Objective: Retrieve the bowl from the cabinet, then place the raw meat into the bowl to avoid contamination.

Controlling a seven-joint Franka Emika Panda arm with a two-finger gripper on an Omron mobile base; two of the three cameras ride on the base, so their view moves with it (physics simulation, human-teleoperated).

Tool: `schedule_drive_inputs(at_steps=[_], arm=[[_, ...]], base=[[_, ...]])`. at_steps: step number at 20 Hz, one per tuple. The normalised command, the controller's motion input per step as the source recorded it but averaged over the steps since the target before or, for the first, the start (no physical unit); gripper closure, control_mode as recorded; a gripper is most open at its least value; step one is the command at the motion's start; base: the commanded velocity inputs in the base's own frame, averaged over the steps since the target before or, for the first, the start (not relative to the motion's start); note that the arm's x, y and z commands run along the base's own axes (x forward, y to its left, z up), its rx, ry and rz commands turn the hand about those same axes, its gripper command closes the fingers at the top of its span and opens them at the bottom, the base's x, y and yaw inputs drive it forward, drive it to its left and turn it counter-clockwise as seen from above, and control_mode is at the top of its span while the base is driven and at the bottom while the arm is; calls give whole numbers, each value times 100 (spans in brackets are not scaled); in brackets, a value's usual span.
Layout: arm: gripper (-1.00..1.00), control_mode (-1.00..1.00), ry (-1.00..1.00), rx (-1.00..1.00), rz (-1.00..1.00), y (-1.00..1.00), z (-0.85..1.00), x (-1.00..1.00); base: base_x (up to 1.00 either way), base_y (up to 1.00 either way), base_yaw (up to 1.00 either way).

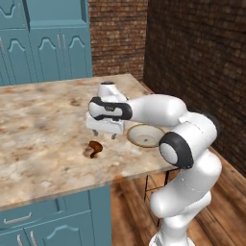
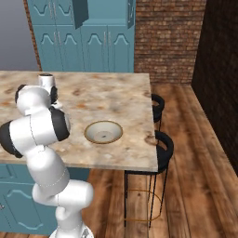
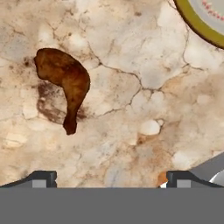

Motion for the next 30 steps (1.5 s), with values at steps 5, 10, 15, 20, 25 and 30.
schedule_drive_inputs(at_steps=[5, 10, 15, 20, 25, 30], arm=[[-100, -100, 3, 3, -1, 33, -16, 11], [-100, -100, 0, -3, -12, 24, -19, 0], [-100, -100, -3, -5, -18, 24, -27, 3], [-100, -100, -6, -3, -16, 4, -21, 18], [-100, -100, -3, 0, -6, -6, -17, 41], [-100, -100, 0, 0, 0, -2, -27, 50]], base=[[0, 0, 0], [0, 0, 0], [0, 0, 0], [0, 0, 0], [0, 0, 0], [0, 0, 0]])
